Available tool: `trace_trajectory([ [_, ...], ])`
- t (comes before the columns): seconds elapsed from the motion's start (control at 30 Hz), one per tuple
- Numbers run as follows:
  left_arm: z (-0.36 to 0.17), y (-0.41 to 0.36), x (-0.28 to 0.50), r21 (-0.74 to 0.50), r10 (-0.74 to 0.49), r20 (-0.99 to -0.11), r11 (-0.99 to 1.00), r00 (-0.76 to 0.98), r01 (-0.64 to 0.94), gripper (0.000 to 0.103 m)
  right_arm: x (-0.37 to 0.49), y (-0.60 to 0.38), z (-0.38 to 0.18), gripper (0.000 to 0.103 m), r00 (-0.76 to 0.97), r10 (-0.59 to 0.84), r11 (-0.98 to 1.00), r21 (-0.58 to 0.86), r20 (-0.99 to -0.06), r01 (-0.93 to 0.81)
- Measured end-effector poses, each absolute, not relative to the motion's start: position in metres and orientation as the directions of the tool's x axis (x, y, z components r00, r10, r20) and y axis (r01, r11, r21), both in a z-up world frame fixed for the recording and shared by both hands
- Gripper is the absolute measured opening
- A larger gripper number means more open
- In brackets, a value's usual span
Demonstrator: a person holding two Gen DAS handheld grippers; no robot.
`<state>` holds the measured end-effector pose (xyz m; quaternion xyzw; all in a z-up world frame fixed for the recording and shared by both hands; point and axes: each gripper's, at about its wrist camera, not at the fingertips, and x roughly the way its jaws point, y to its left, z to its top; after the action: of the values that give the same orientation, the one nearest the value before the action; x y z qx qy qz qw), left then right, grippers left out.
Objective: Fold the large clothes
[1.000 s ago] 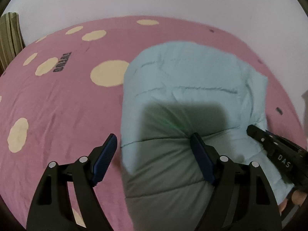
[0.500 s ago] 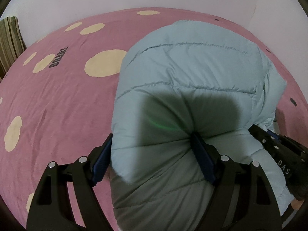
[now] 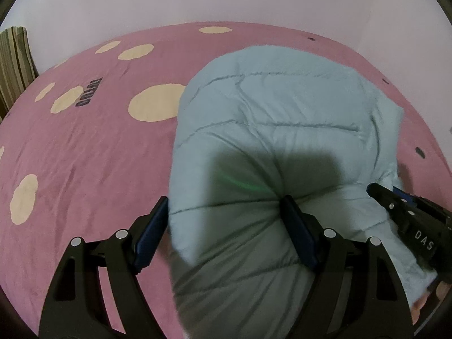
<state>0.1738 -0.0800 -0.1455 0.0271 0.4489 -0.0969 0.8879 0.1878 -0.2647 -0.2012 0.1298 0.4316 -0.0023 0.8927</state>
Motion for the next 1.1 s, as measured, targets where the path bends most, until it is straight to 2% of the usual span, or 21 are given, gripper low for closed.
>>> trace_trajectory([
  [0.17, -0.102, -0.064, 0.17, -0.049, -0.163, -0.738, 0.981, 0.655, 0.189, 0.079, 0.176, -0.266, -0.154, 0.026, 0.654, -0.005, 0.977, 0.136, -0.756, 0.165],
  [0.27, -0.083, -0.061, 0.183, -0.048, -0.156, -0.711, 0.984, 0.686, 0.174, 0.079, 0.184, -0.261, -0.124, 0.026, 0.708, 0.027, 0.978, 0.166, -0.706, 0.128],
  [0.37, -0.081, -0.067, 0.202, -0.046, -0.144, -0.714, 0.986, 0.685, 0.158, 0.079, 0.207, -0.25, -0.118, 0.026, 0.729, 0.029, 0.981, 0.158, -0.684, 0.109],
  [0.53, -0.111, -0.087, 0.23, 0.011, -0.089, -0.764, 0.989, 0.639, 0.15, 0.079, 0.247, -0.24, -0.147, 0.026, 0.679, -0.001, 0.983, 0.124, -0.734, 0.135],
  [0.67, -0.134, -0.09, 0.239, 0.012, -0.074, -0.788, 0.991, 0.612, 0.136, 0.08, 0.257, -0.242, -0.18, 0.026, 0.636, -0.053, 0.984, 0.068, -0.77, 0.164],
  [0.87, -0.159, -0.1, 0.246, 0.045, -0.04, -0.795, 0.991, 0.605, 0.126, 0.081, 0.268, -0.246, -0.208, 0.027, 0.627, -0.055, 0.984, 0.065, -0.777, 0.167],
  [1.1, -0.177, -0.101, 0.257, 0.009, -0.057, -0.807, 0.994, 0.588, 0.109, 0.085, 0.275, -0.248, -0.223, 0.027, 0.633, -0.057, 0.983, 0.068, -0.772, 0.17],
])
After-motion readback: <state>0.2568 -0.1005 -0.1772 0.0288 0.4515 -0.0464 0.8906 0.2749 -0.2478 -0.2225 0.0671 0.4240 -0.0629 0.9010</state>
